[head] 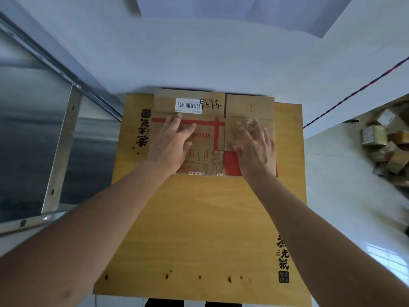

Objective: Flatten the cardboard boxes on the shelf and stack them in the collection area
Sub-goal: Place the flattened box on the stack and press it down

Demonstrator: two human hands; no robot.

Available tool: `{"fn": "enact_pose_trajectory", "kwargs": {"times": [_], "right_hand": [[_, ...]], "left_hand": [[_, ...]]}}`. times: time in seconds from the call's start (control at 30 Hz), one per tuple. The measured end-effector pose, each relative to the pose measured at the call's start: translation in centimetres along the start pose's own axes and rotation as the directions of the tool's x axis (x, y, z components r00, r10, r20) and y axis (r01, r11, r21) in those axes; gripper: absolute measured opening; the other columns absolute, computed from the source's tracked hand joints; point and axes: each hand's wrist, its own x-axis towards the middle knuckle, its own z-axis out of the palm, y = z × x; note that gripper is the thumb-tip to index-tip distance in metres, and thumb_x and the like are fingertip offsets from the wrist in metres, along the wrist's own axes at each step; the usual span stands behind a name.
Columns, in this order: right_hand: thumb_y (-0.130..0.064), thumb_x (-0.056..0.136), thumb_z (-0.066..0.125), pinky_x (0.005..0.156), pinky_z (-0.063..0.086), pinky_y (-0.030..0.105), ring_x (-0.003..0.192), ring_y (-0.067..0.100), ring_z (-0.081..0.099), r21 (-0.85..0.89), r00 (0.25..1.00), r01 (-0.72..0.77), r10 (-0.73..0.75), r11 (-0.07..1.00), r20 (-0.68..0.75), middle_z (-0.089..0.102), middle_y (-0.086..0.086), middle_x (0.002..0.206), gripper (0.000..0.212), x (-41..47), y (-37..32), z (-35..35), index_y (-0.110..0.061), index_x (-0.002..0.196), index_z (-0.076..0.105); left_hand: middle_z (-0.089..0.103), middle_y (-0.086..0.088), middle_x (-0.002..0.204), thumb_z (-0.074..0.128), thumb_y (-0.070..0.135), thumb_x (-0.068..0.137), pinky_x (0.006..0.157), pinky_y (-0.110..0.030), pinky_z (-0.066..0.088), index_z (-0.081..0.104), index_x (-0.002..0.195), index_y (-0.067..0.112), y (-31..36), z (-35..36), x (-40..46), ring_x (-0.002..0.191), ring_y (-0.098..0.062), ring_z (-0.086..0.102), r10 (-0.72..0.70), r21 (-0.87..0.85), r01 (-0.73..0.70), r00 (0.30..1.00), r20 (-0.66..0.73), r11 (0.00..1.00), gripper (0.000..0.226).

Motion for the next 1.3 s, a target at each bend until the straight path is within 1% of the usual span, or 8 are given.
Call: {"fn": "enact_pose_trajectory", "kwargs": {"times": [0.1,0.2,0.4,0.73,0.9,1.0,1.17,1.3], "right_hand": [[-0.044,0.1,0.062,0.127,0.017,0.057,0.158,0.04,0.003,0.032,0.995,0.013,-0.016,0.999,0.103,0.009,0.008,0.173,0.061,0.5,-1.2,0.2,-0.047,0.154,0.034],[-0.053,0.097,0.063,0.127,0.013,0.059,0.157,0.045,-0.001,0.015,0.987,-0.028,0.025,1.0,0.156,0.004,0.011,0.173,0.067,0.8,-1.7,0.8,-0.046,0.156,0.033],[-0.061,0.094,0.059,0.127,0.016,0.059,0.156,0.048,0.003,-0.067,0.988,-0.034,0.044,0.997,0.146,0.004,0.013,0.172,0.072,0.6,-2.2,1.6,-0.047,0.158,0.029],[-0.066,0.093,0.057,0.128,0.011,0.054,0.158,0.042,0.001,-0.03,0.993,-0.031,0.034,0.999,0.113,0.002,0.007,0.173,0.072,-0.5,-2.0,1.4,-0.051,0.157,0.026],[-0.06,0.093,0.063,0.127,0.016,0.056,0.158,0.041,0.0,-0.03,0.99,-0.031,0.035,0.999,0.135,0.003,0.007,0.173,0.074,-0.9,-2.1,1.2,-0.05,0.157,0.026],[-0.05,0.094,0.069,0.123,0.027,0.06,0.158,0.043,0.003,-0.046,0.985,-0.065,0.071,0.997,0.154,0.006,0.01,0.171,0.074,-0.9,-3.1,0.7,-0.047,0.156,0.028],[-0.031,0.095,0.073,0.114,0.044,0.05,0.149,0.033,0.032,-0.027,0.994,-0.024,0.027,0.999,0.108,0.032,0.008,0.159,0.06,-1.7,-4.9,-0.3,-0.028,0.148,0.046],[-0.019,0.101,0.062,0.107,0.05,0.048,0.135,0.029,0.051,0.029,0.994,0.102,-0.103,0.994,0.029,0.046,0.005,0.153,0.054,-3.4,-5.9,-1.2,-0.018,0.153,0.045]], "left_hand": [[-0.007,-0.011,0.171,0.045,0.066,0.096,0.118,-0.046,-0.001,0.014,0.159,0.047,0.0,0.6,0.6,0.157,-0.041,0.003,0.026,0.018,-0.029,0.992,0.122,0.999,0.073],[-0.017,-0.009,0.17,0.038,0.075,0.092,0.119,-0.045,-0.004,0.006,0.159,0.052,-0.9,1.2,1.0,0.157,-0.04,-0.005,0.042,0.051,-0.05,0.988,0.147,0.997,0.078],[-0.021,-0.009,0.17,0.036,0.073,0.096,0.12,-0.043,-0.006,0.001,0.16,0.053,-1.1,2.0,1.2,0.157,-0.037,-0.009,0.035,0.082,-0.047,0.99,0.138,0.996,0.075],[-0.015,-0.012,0.171,0.034,0.072,0.097,0.117,-0.045,-0.002,0.0,0.16,0.051,-0.7,2.0,0.2,0.158,-0.04,-0.003,0.018,0.101,-0.028,0.994,0.106,0.994,0.075],[-0.02,-0.01,0.17,0.031,0.072,0.098,0.115,-0.044,-0.005,-0.005,0.159,0.052,-0.6,2.5,-0.7,0.158,-0.038,-0.007,-0.004,0.1,-0.008,0.993,0.116,0.995,0.074],[-0.021,-0.01,0.17,0.034,0.072,0.099,0.116,-0.046,-0.005,-0.004,0.16,0.052,-0.7,1.8,-0.4,0.158,-0.039,-0.008,0.004,0.111,-0.022,0.987,0.16,0.994,0.074],[-0.01,-0.015,0.172,0.057,0.059,0.098,0.123,-0.057,0.014,0.007,0.162,0.045,0.2,-1.1,0.0,0.157,-0.044,-0.001,0.02,0.087,-0.043,0.968,0.251,0.995,0.083],[-0.001,-0.013,0.173,0.059,0.043,0.101,0.124,-0.048,-0.001,0.01,0.164,0.034,0.0,-3.2,-1.2,0.159,-0.036,-0.001,0.125,0.103,-0.141,0.98,0.152,0.985,0.081]]}}
